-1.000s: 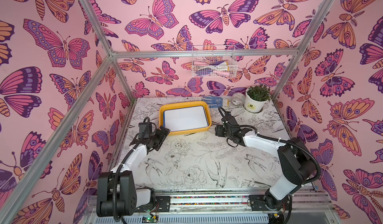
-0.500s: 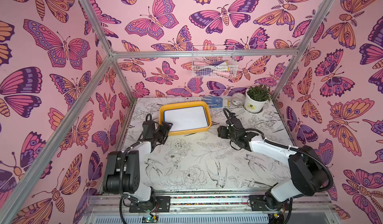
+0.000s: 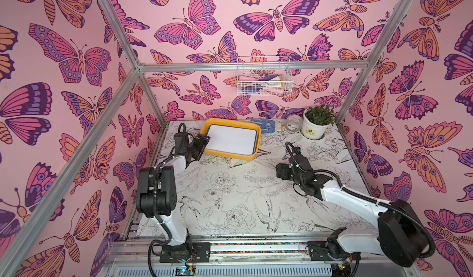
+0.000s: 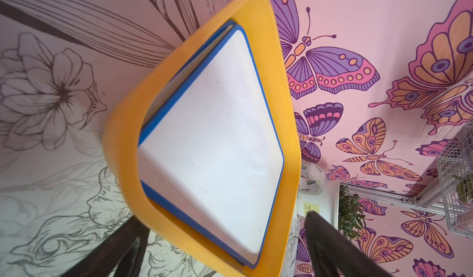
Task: Put the whiteboard into the storage box
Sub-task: Adjust the storage box at the center of the board, then reset both arms
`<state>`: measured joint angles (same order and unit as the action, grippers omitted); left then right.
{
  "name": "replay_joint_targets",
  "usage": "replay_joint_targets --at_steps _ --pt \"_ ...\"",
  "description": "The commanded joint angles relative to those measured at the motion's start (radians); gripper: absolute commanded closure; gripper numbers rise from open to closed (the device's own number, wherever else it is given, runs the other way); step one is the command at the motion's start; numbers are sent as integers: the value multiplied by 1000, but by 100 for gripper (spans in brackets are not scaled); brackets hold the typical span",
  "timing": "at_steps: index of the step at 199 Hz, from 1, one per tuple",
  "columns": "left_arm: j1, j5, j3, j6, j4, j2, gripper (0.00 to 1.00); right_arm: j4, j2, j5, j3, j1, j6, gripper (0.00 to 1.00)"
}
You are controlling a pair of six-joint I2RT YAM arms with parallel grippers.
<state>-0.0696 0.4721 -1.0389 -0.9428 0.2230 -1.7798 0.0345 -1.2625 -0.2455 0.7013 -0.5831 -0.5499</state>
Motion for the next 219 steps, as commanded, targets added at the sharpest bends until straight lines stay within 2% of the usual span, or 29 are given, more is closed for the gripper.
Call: replay_joint_targets --at_steps 1,19,67,95,120,143,174,196,219 --pt "-24 -3 -15 165 -30 59 1 39 107 -88 -25 3 75 8" --pt "-43 -67 19 273 -83 133 0 6 189 -142 -61 4 136 0" --pt "-50 -253 135 462 -101 376 0 -54 304 -339 -107 45 306 1" --pt "-51 -361 289 582 -30 548 0 -131 362 -360 -175 113 383 1" --pt "-51 -480 410 634 -21 626 0 -220 429 -407 -259 146 468 1" --pt "-22 -576 480 734 41 611 0 -387 447 -327 -362 216 504 1" --pt "10 -630 565 851 222 528 0 -516 385 -258 -422 296 500 1" --pt "17 -601 572 874 302 427 0 -504 307 -237 -405 339 470 1" --pt "33 -570 606 886 443 351 0 -582 226 -258 -413 350 488 1"
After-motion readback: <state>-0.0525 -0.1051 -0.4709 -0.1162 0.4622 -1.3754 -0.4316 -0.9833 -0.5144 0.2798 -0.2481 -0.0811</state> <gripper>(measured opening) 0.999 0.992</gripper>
